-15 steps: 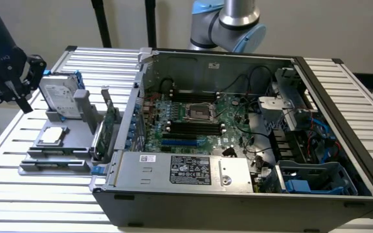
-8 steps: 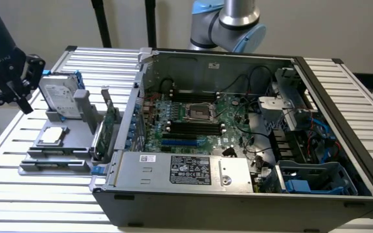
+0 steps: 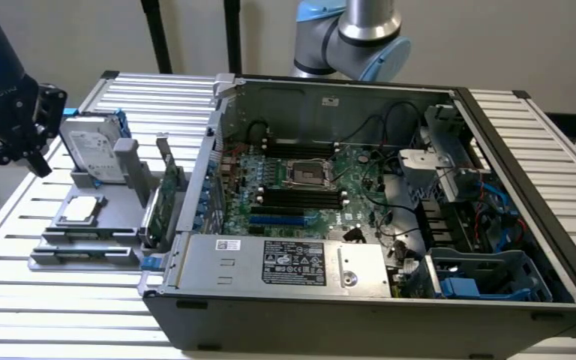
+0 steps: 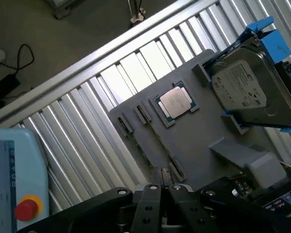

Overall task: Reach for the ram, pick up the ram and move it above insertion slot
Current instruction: 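Pick up the ram and move it above insertion slot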

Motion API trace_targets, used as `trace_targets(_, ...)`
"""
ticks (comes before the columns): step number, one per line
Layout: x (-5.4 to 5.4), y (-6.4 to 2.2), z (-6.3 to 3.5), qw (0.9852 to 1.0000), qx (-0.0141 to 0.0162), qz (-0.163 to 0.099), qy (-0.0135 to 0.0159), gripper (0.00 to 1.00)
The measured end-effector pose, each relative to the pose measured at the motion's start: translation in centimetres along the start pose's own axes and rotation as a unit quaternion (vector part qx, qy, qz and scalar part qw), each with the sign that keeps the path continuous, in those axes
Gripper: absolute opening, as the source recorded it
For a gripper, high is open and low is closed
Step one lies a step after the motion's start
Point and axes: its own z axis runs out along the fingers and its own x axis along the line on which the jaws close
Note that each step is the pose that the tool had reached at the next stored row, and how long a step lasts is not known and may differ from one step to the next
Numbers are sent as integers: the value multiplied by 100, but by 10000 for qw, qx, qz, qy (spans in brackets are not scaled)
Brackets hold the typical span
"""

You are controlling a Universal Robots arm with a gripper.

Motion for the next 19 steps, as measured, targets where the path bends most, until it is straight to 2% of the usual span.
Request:
trace_targets(5, 0, 0, 5, 9990, 3, -452, 16, 11)
trace_targets(10, 0, 0, 5, 9959, 6, -906, 32, 11)
trace_targets(15, 0, 0, 6, 9907, 14, -1360, 47, 11)
trace_targets(19, 0, 0, 7, 9851, 21, -1718, 57, 11)
